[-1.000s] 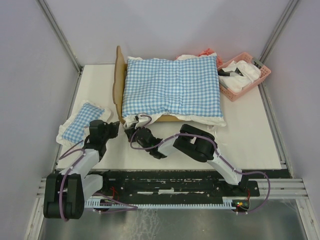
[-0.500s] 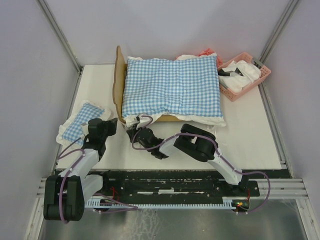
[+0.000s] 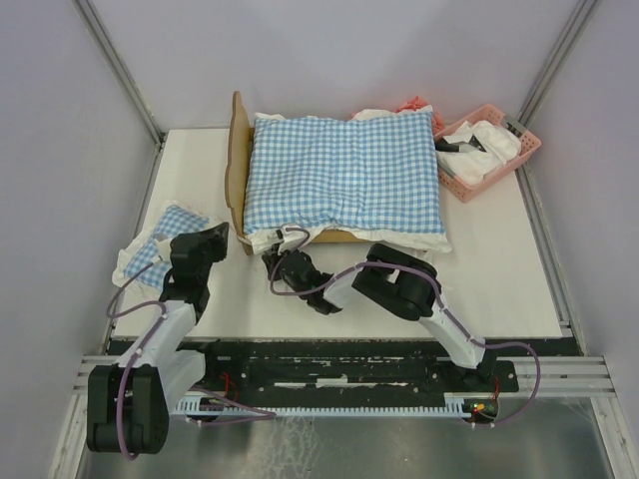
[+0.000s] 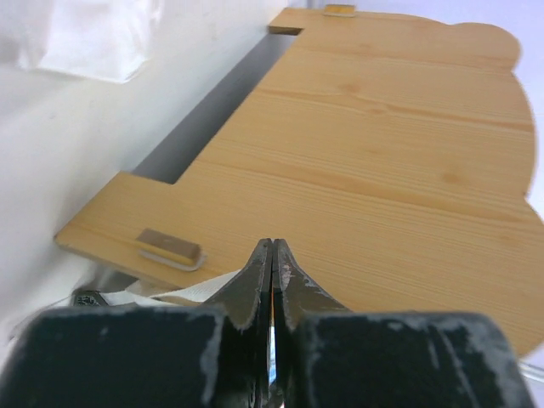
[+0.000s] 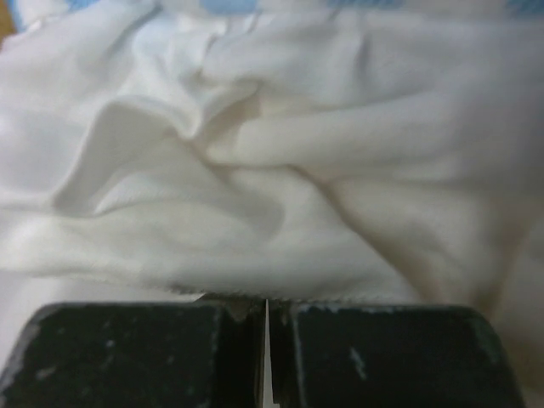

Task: Set up the pet bed
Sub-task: Tie the ropes to the bed frame.

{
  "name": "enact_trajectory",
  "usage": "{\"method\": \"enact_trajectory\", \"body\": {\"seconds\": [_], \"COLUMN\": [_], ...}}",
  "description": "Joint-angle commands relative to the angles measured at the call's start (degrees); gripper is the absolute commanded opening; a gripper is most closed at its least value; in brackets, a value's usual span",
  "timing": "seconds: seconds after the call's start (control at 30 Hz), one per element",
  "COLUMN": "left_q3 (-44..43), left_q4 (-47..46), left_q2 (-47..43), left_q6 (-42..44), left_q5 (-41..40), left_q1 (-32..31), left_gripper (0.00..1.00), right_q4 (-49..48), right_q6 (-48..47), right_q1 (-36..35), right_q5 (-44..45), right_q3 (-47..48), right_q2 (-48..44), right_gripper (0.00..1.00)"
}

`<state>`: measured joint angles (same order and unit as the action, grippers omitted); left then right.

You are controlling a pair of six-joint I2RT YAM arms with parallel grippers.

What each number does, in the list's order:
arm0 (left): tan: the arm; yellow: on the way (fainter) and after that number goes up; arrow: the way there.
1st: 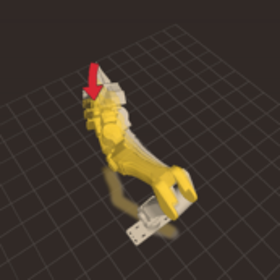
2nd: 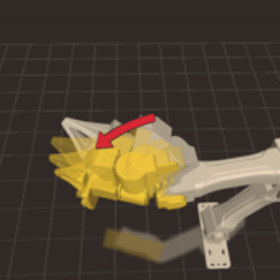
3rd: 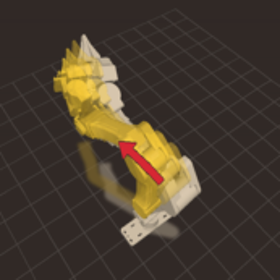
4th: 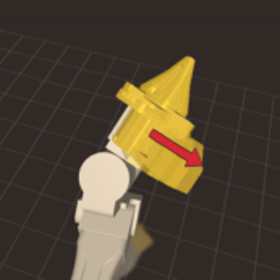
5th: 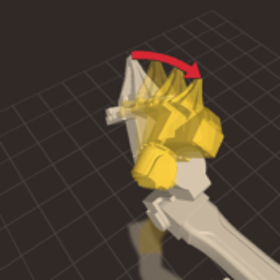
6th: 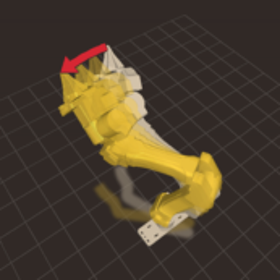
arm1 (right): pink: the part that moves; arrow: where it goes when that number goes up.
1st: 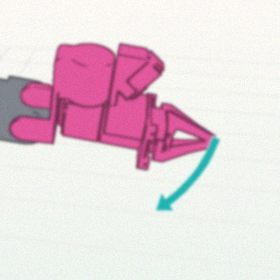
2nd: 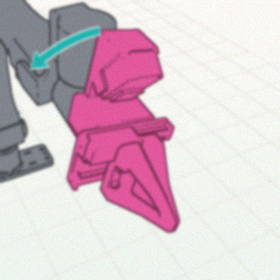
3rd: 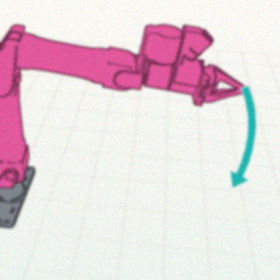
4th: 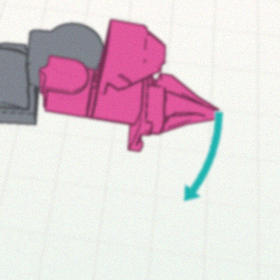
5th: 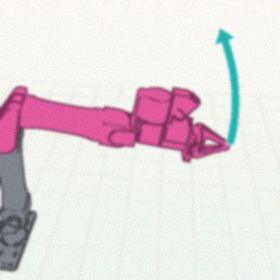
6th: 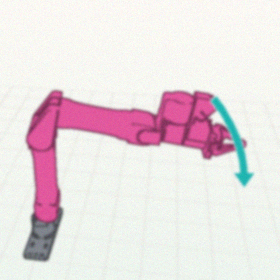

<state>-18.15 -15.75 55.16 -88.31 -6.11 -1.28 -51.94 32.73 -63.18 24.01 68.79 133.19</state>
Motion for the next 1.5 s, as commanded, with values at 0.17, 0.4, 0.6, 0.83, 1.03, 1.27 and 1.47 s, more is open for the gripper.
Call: {"method": "enact_trajectory", "body": {"seconds": [0.17, 0.4, 0.6, 0.83, 1.03, 1.27, 1.47], "left_q3": [-1.19, -1.82, -2.74, -1.87, -1.29, -5.04, -7.07], "left_q4": [-7.51, -5.5, -2.22, 2.03, 4.24, 6.22, 7.88], "left_q2": [-4.95, -7.11, -10.46, -16.69, -18.94, -17.75, -16.73], "left_q6": [12.62, 17.56, 20.88, 26.91, 31.81, 36.08, 35.24], "left_q5": [-4.57, -7.32, -6.19, -4.82, -4.08, -7.8, -8.71], "left_q1": [-0.21, -0.27, -0.22, -0.22, -0.17, -0.13, -0.13], "left_gripper": [0.03, 0.03, 0.03, 0.03, 0.03, 0.03, 0.03], "right_q4": [1.71, 0.02, -3.46, -4.28, -2.74, -0.88, -0.35], "right_q6": [-4.71, -4.61, -5.1, -4.77, -3.4, -0.89, -0.49], "right_q1": [3.48, 3.6, 3.59, 3.59, 3.7, 4.25, 4.34], "right_q5": [-0.77, 1.12, 0.17, 0.36, 4.47, 6.7, 7.02], "right_q3": [0.0, -1.19, -2.92, -2.9, -3.0, -3.41, -3.6], "right_q2": [-3.27, -3.79, -4.34, -4.5, -4.93, -4.6, -4.43], "right_gripper": [0.02, 0.02, 0.02, 0.02, 0.02, 0.02, 0.02]}}
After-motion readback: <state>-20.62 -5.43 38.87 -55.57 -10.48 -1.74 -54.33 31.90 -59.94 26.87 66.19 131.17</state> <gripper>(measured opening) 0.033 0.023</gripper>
